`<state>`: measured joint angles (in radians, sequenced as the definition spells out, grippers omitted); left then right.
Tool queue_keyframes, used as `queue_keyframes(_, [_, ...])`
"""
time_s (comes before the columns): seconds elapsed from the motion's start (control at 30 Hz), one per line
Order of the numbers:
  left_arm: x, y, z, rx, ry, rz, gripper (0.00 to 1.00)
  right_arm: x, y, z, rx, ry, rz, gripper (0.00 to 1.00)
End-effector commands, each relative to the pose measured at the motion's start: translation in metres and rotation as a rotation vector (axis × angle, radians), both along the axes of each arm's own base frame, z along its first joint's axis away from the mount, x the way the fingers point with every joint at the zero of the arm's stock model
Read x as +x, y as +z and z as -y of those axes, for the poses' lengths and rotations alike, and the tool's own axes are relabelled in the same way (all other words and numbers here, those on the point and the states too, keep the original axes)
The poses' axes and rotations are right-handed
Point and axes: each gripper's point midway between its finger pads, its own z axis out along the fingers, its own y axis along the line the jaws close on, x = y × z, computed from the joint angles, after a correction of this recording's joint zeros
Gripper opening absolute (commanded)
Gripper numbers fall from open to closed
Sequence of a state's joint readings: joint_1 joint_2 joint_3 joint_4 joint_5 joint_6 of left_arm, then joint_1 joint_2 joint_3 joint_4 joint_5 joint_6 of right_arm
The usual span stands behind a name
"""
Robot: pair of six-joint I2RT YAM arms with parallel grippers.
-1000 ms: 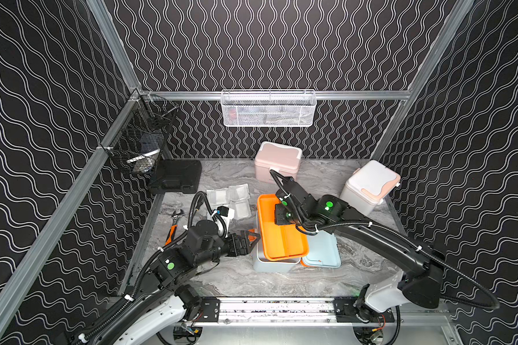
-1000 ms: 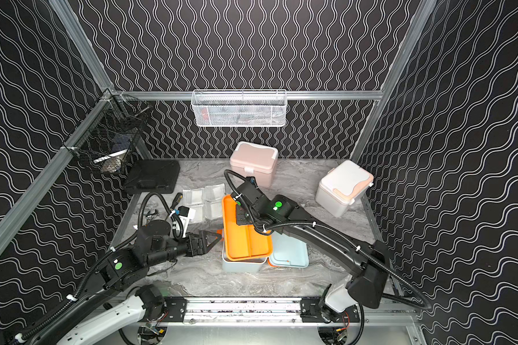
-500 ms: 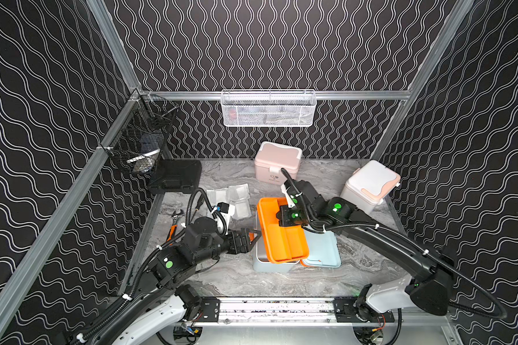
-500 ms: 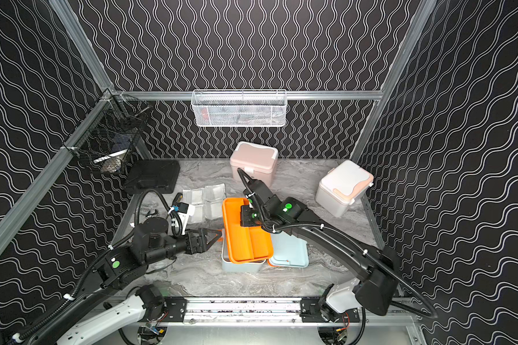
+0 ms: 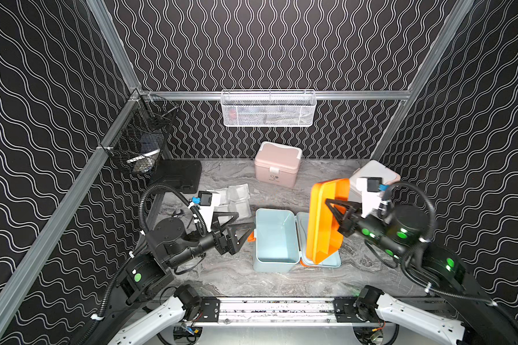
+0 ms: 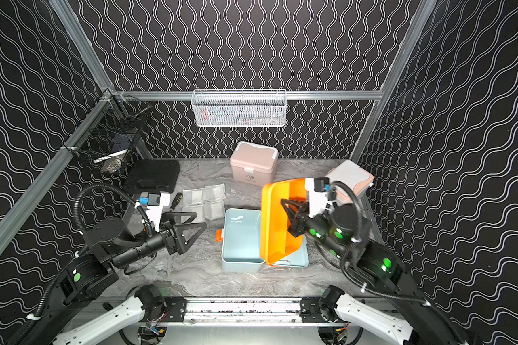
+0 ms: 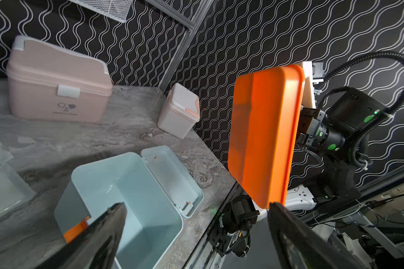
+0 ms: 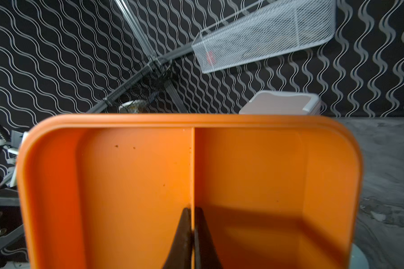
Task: Open first aid kits and take out gauze
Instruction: Pick up the compartment layer from the first aid kit, then close the lid of the first aid kit.
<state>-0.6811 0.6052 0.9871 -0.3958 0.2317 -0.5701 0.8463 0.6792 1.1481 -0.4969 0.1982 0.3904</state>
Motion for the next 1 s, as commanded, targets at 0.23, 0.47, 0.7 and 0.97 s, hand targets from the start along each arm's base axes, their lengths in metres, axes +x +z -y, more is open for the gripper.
queue_keyframes(0.23, [0.021, -0.013, 0.037, 0.002, -0.093, -0.031, 0.99, -0.014, 0.021, 0.088, 0.141, -0.298, 0.156, 0.0])
queue_keyframes(0.47, [0.044, -0.064, 0.03, 0.125, 0.032, -0.193, 0.99, 0.013, -0.01, 0.037, 0.0, -0.21, -0.011, 0.0])
queue_keyframes(0.7, [0.044, -0.114, 0.01, 0.196, 0.13, -0.328, 0.99, 0.049, -0.078, -0.051, -0.223, -0.049, -0.333, 0.0])
queue_keyframes(0.97, [0.047, -0.151, -0.027, 0.158, 0.225, -0.485, 0.99, 0.07, -0.163, -0.102, -0.378, -0.047, -0.695, 0.0])
